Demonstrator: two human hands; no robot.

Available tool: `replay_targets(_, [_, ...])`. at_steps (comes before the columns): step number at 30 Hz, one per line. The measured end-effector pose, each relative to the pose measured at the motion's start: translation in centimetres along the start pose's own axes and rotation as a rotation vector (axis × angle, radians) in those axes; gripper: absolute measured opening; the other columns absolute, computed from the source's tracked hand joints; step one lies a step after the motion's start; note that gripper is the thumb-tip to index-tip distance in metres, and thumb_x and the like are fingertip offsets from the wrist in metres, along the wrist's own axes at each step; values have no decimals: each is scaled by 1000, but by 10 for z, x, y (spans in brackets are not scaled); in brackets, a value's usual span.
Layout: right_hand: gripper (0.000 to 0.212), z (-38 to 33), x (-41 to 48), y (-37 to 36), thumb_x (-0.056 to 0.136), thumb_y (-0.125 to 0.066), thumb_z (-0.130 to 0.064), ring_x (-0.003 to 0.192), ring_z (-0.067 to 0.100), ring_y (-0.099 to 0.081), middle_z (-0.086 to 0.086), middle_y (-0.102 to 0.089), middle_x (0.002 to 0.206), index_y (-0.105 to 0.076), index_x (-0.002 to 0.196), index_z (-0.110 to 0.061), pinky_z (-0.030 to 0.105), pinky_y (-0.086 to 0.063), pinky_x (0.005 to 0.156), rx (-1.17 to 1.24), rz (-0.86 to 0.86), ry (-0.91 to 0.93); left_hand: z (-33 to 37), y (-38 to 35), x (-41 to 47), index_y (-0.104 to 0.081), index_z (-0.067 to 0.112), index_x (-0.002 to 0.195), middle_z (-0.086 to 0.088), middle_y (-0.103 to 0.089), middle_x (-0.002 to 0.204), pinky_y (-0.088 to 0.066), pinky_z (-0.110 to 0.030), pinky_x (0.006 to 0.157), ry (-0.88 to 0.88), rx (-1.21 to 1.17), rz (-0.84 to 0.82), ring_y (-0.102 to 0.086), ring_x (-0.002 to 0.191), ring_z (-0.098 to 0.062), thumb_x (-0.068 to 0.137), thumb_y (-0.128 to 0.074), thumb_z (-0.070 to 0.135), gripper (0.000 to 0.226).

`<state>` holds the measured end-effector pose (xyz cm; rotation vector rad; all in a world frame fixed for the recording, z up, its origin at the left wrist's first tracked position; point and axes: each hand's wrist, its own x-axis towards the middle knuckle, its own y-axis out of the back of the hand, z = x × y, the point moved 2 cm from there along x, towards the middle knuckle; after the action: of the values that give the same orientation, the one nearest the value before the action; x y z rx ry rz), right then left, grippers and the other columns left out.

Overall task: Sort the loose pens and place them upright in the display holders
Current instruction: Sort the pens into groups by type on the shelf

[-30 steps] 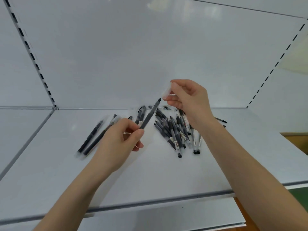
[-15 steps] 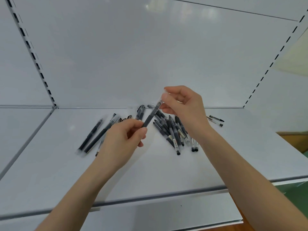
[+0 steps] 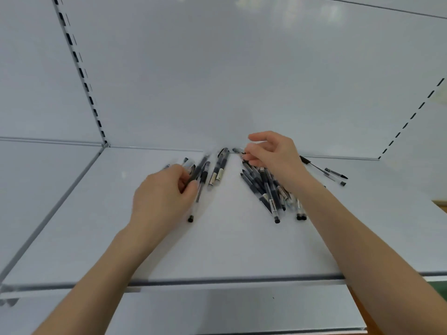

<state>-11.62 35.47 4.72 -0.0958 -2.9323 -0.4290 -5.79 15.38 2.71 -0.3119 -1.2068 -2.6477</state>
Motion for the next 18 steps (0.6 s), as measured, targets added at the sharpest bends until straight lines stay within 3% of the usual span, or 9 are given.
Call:
replay_targets(4, [12,16,20,9,86,-60,-11,70,14,-60,-4,-62,70,-67,93,-4,25,-51,74,-414,0,24,-18,1,7,-56,10,87,-7,-60,87,-37,-31,62,36,306,-14,-51,77,-27,87,-48,27,19])
replay_targets(8, [13,18,30,1,86,-59,-12,77,12,-54,1,-62,81,-69,91,-6,6,-38,61,-603,-74,53,-14,-2,12,-54,8,96,-9,-55,95,-37,-31,67,20,397,-38,-51,86,-28,89,-47,36,29])
replay_targets(11, [13,17,40,-5,85,-59,-11,75,12,-51,0,-59,79,-69,90,-6,-3,-33,52,-676,-103,71,5,-9,19,-58,10,95,-7,-51,92,-35,-31,70,-83,359,-46,-51,90,-28,90,-48,36,29])
replay_targets(18, [13,12,63,-16,83,-57,-6,66,8,-50,2,-61,81,-68,88,-4,2,-35,54,-648,-122,87,30,-44,36,-59,8,92,-10,-54,102,-32,-29,67,-161,479,-221,-51,94,-28,89,-50,35,28])
